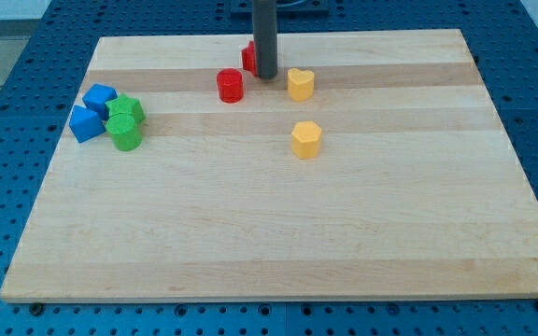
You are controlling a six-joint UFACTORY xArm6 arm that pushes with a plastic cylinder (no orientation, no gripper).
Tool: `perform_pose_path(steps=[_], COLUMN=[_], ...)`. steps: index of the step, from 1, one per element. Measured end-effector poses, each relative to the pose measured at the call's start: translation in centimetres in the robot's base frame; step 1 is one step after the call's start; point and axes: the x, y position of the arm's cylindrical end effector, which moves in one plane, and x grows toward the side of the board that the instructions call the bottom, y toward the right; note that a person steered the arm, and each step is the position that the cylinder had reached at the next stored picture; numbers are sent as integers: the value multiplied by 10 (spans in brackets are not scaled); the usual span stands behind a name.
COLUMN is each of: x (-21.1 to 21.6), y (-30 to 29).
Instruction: Push yellow heart towards red star
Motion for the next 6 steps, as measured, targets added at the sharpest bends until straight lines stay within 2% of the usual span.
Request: perform_pose_path(steps=[1, 2, 3, 4, 5, 6], x=[0, -9, 17, 64, 54, 28], y=[2, 80, 115, 83, 45, 37])
